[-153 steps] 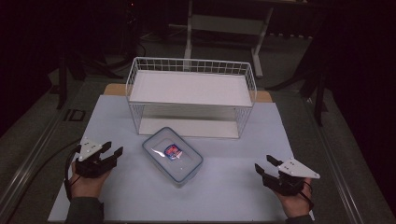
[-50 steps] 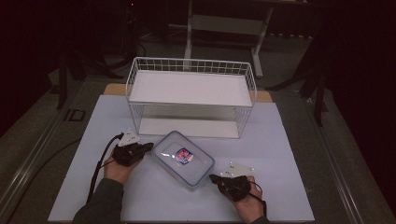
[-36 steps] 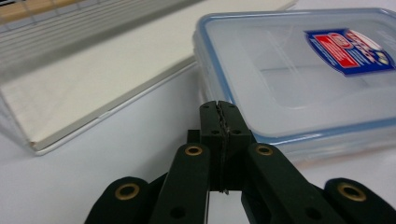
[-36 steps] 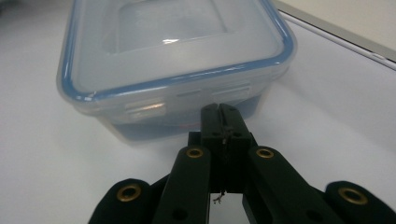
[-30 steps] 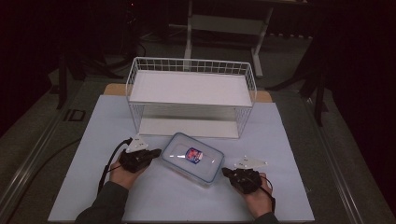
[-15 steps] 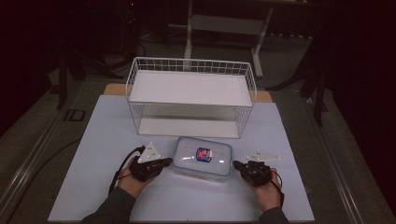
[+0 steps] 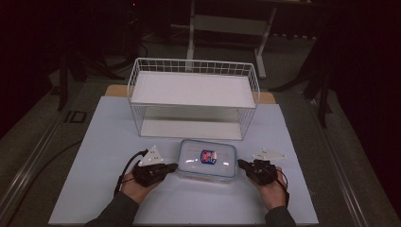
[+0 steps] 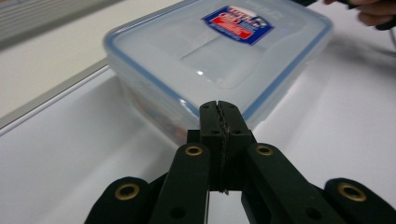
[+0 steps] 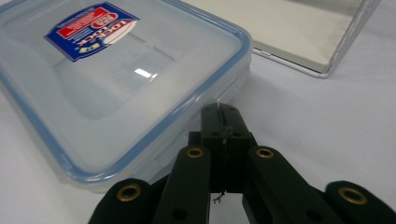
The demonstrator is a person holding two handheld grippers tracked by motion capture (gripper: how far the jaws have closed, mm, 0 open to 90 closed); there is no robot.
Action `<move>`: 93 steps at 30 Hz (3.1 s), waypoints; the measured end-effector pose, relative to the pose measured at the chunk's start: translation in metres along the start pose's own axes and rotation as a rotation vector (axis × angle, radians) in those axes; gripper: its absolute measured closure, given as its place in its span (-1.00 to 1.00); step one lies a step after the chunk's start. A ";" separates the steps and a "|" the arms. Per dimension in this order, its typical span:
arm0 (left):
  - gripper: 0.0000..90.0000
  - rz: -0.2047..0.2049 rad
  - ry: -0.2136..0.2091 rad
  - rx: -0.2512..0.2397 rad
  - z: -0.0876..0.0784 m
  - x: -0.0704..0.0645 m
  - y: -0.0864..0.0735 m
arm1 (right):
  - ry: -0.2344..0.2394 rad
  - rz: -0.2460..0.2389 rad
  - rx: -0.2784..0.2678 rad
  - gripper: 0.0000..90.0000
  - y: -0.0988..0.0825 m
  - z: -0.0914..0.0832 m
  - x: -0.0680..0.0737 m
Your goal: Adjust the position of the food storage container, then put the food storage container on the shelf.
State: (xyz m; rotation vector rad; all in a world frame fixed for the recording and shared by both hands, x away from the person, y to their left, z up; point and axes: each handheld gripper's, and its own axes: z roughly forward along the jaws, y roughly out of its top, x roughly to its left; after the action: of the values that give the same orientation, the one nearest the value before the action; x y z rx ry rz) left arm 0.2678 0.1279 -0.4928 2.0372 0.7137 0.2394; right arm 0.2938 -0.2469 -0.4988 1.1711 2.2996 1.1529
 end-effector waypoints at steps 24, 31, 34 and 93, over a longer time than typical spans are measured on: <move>0.29 -0.009 0.034 -0.133 -0.009 -0.001 0.013 | 0.003 0.014 -0.089 0.30 0.011 -0.008 0.001; -0.04 -0.176 0.081 -0.145 -0.006 0.023 0.011 | 0.066 0.083 -0.098 0.04 0.013 -0.007 0.001; -0.20 -0.248 0.037 -0.107 0.002 0.032 0.009 | 0.095 0.118 -0.093 -0.10 0.013 -0.005 0.001; 0.11 -0.615 -0.281 -0.059 0.026 0.054 -0.011 | 0.474 0.473 0.002 0.02 -0.006 0.011 -0.023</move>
State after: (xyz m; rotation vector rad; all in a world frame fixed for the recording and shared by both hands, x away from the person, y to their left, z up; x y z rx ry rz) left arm 0.3188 0.1446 -0.5217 1.6562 1.0903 -0.3684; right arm 0.3117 -0.2615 -0.5119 1.6477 2.4091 1.7576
